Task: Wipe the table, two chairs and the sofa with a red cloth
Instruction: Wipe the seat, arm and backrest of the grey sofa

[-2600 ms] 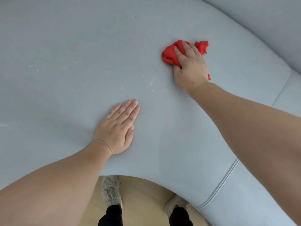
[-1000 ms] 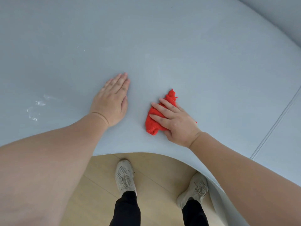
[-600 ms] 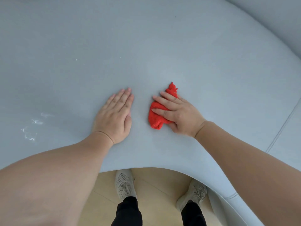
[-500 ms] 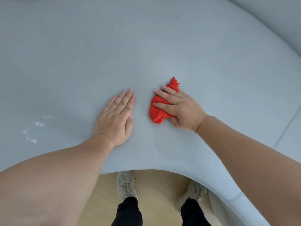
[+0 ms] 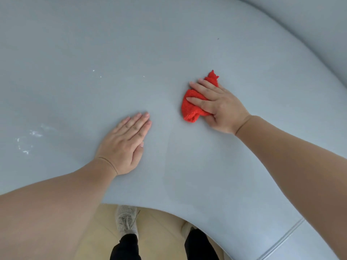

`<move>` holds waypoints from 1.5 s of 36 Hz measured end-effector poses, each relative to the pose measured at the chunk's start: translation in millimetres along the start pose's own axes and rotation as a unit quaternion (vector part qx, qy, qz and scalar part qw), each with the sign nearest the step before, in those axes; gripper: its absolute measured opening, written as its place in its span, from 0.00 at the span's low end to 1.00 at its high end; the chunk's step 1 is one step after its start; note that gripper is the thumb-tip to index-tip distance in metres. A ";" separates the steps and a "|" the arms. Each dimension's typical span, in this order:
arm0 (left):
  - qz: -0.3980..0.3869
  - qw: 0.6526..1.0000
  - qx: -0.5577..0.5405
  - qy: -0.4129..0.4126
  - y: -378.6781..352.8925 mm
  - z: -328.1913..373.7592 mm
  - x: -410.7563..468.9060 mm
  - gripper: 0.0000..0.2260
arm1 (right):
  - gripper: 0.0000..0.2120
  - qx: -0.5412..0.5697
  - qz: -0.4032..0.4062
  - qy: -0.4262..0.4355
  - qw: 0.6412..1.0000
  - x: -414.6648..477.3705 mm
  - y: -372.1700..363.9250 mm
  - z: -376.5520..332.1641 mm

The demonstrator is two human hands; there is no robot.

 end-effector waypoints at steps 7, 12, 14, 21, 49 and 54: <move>-0.009 1.000 0.008 0.005 -3.0 -2.5 0.0 0.25 | 0.23 -0.027 0.017 0.004 0.999 11.5 5.3 37.3; -0.002 1.000 0.006 0.006 -3.4 -2.9 -0.1 0.25 | 0.24 -0.048 0.037 -0.042 0.997 20.9 10.6 78.8; -0.002 1.000 0.004 0.006 -4.6 -3.8 -1.3 0.25 | 0.23 -0.048 0.052 -0.058 0.996 24.0 12.7 93.7; -0.002 1.000 0.001 -0.004 -8.2 -6.4 -3.5 0.28 | 0.26 -0.017 0.037 -0.230 0.972 16.8 25.6 159.1; -0.013 1.000 -0.009 0.013 -4.5 -2.5 0.6 0.26 | 0.26 -0.003 0.030 -0.409 0.912 94.8 34.4 169.1; -0.018 1.000 -0.006 0.020 -3.6 -1.6 0.9 0.26 | 0.28 0.004 0.014 -0.362 0.932 108.2 31.3 132.8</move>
Point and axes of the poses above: each hand's wrist, its own x-axis towards the middle knuckle, its own y-axis out of the back of the hand, z = x × y, the point moved 3 cm from there along x, towards the middle knuckle, and after that the axes turned 13 degrees about -x, right-handed, at the moved point
